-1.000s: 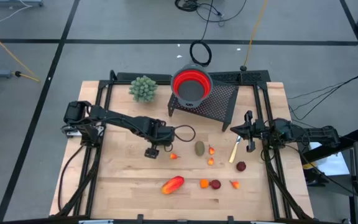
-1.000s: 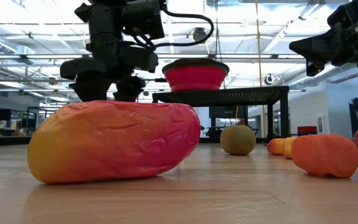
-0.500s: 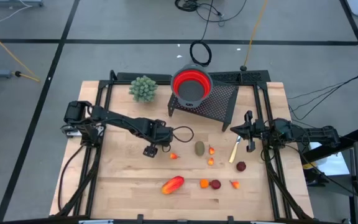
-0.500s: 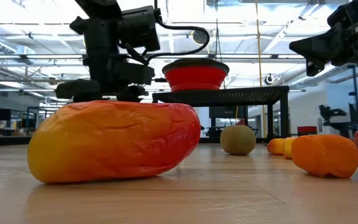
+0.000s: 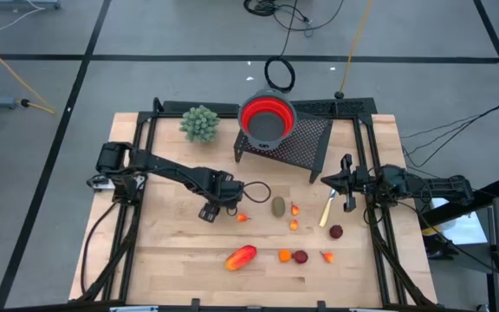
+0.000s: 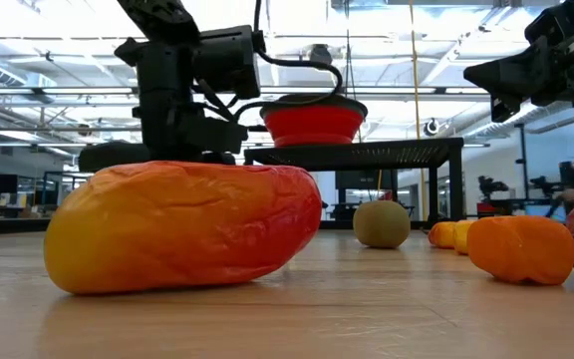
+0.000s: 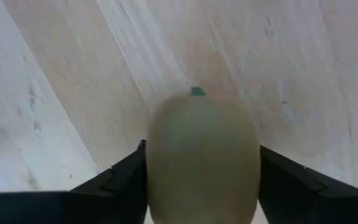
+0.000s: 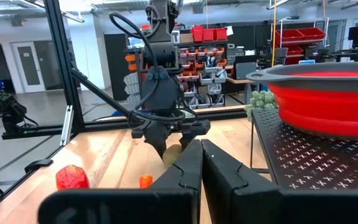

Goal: Pick & Place Fruit
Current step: Put the kiwi into the red strainer bowl

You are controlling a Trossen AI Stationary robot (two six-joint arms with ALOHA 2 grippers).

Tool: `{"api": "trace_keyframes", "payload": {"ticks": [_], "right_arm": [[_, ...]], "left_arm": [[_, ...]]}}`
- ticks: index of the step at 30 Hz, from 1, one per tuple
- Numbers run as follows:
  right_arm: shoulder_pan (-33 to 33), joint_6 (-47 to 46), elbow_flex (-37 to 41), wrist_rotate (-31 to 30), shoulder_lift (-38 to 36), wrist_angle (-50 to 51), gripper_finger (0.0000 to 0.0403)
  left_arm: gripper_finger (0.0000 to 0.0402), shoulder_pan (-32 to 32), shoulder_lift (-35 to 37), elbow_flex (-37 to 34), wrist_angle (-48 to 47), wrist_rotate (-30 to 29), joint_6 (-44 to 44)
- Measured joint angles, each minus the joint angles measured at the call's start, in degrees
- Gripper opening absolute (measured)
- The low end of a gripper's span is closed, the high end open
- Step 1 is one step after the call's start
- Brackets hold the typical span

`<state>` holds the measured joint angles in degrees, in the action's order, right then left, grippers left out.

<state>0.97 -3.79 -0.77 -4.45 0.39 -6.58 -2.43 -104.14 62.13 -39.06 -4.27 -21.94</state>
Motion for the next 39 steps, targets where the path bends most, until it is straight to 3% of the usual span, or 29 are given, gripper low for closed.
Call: {"api": "trace_keyframes", "payload": {"ticks": [8,18,21,27,32,39], "right_arm": [[0.0,0.0,0.0,0.0,0.0,0.0,0.0],[0.0,0.0,0.0,0.0,0.0,0.0,0.0],[0.0,0.0,0.0,0.0,0.0,-0.1,0.0],[0.0,0.0,0.0,0.0,0.0,-0.1,0.0],[0.0,0.0,0.0,0.0,0.0,-0.1,0.0],[0.0,0.0,0.0,0.0,0.0,-0.1,0.0]], "left_arm": [[0.0178,0.1,1.8,0.0,-1.8,-5.1,0.2],[0.0202,0.6,3.5,9.0,-14.9,-8.6,5.0],[0.0188,1.3,5.2,11.8,-14.1,-3.4,9.1],[0.0178,4.2,9.7,14.4,-9.4,12.6,19.5],[0.0197,4.9,12.2,14.4,1.1,24.8,26.4],[0.0177,3.8,12.8,14.4,17.2,34.5,30.7]]}}
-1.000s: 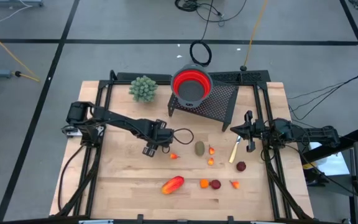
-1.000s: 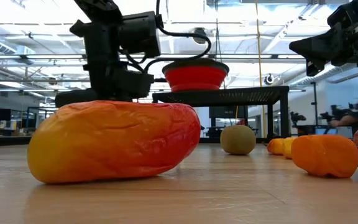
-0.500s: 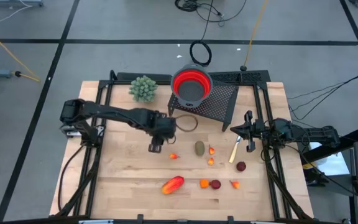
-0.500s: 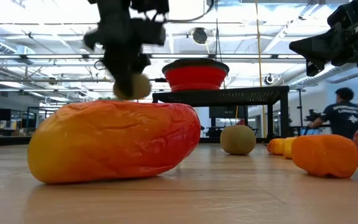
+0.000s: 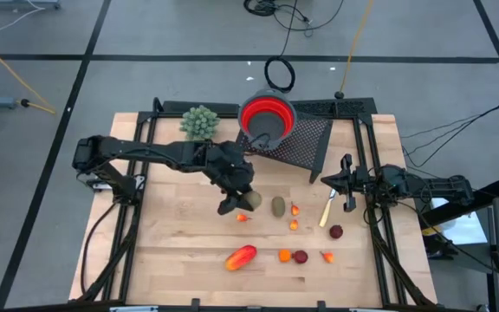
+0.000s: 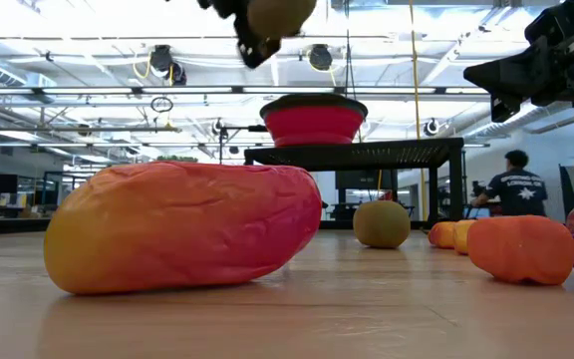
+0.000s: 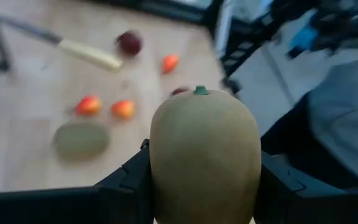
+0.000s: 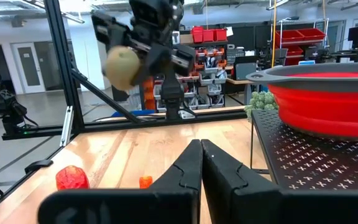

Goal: Pick & Place Fruit
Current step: Put the kiwi into the red strainer bowl

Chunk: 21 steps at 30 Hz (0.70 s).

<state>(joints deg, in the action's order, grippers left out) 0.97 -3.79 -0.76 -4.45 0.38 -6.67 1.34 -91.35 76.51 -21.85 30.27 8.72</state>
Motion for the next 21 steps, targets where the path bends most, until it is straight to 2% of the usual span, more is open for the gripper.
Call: {"api": "trace_keyframes", "payload": {"ticks": [3,10,17,21], "right_arm": [[0.0,0.0,0.0,0.0,0.0,0.0,0.0],[0.0,0.0,0.0,0.0,0.0,0.1,0.0],[0.0,0.0,0.0,0.0,0.0,0.1,0.0],[0.0,0.0,0.0,0.0,0.0,0.0,0.0]], "left_arm": [[0.0177,-0.1,0.0,0.0,6.9,3.6,2.8],[0.0203,-0.1,0.0,0.0,28.0,10.6,10.0],[0.0178,-0.1,0.0,0.0,47.8,10.7,14.6],[0.0179,-0.1,0.0,0.0,56.4,10.8,16.9]]}}
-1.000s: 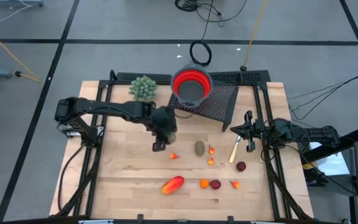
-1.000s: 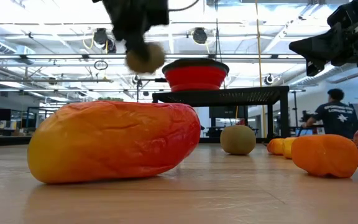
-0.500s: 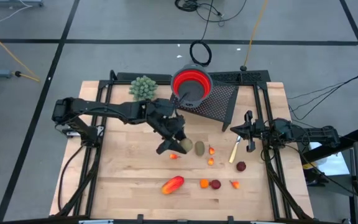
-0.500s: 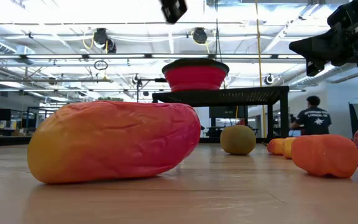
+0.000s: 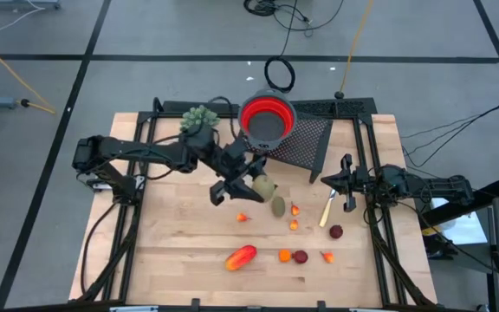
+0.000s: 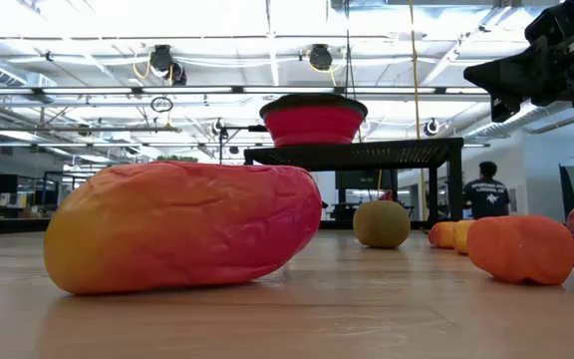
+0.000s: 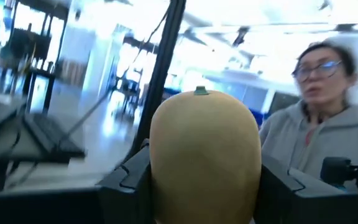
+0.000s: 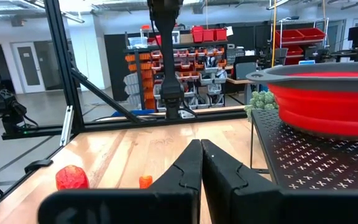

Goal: Pick & Place Fruit
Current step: Put the kiwi into the red strainer bowl

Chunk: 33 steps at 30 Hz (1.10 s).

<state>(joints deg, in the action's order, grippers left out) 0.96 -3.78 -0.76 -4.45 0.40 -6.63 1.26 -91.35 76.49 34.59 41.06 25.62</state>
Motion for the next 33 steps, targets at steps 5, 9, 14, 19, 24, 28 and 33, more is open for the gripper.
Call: {"api": "trace_keyframes", "payload": {"ticks": [5,9,14,19,24,28,33], "right_arm": [[0.0,0.0,0.0,0.0,0.0,0.0,0.0],[0.0,0.0,0.0,0.0,0.0,0.0,0.0],[0.0,0.0,0.0,0.0,0.0,0.0,0.0],[0.0,0.0,0.0,0.0,0.0,0.0,0.0],[0.0,0.0,0.0,0.0,0.0,0.0,0.0],[0.0,0.0,0.0,0.0,0.0,0.0,0.0],[0.0,0.0,0.0,0.0,0.0,0.0,0.0]], "left_arm": [[0.0202,0.0,0.0,0.0,7.5,0.5,1.4],[0.0191,0.0,0.0,0.0,8.9,0.5,2.5],[0.0177,0.0,0.0,0.0,7.2,-8.3,7.9],[0.02,0.0,0.0,0.0,5.8,-21.8,17.0],[0.0193,0.0,0.0,0.0,5.9,-27.5,23.1],[0.0178,0.0,0.0,0.0,5.9,-27.9,24.6],[0.0191,0.3,0.0,0.0,2.4,-28.1,20.2]]}}
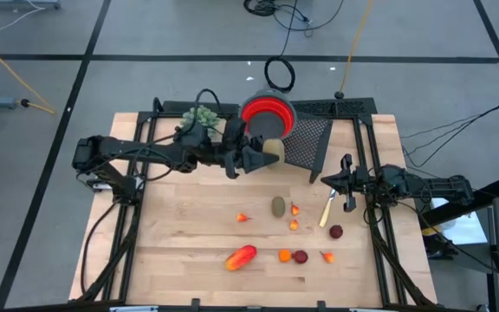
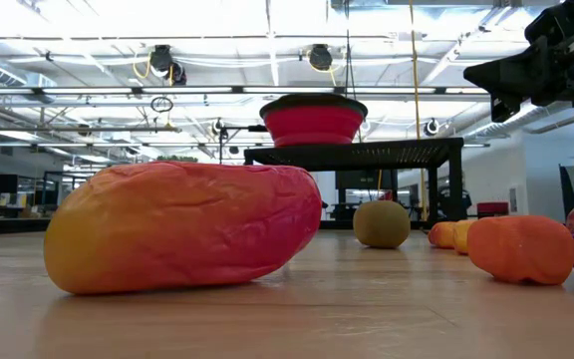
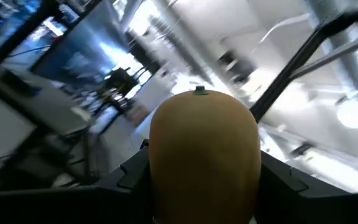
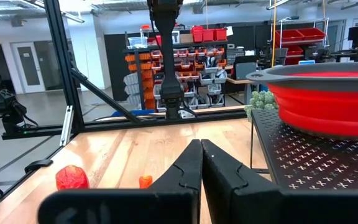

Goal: Pick & Place Fruit
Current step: Put the kiwi into the red strainer bowl

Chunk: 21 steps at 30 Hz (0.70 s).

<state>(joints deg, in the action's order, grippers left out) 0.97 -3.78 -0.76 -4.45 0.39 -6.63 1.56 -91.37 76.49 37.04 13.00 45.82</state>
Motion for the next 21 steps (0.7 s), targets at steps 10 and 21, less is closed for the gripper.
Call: {"api": "trace_keyframes", "payload": {"ticks": [10,21], "right_arm": [[0.0,0.0,0.0,0.0,0.0,0.0,0.0],[0.0,0.0,0.0,0.0,0.0,0.0,0.0]], "left_arm": [[0.02,6.7,0.0,0.2,-17.1,-1.2,-13.4],[0.0202,13.5,0.0,14.3,-47.5,-15.6,-43.1]]}}
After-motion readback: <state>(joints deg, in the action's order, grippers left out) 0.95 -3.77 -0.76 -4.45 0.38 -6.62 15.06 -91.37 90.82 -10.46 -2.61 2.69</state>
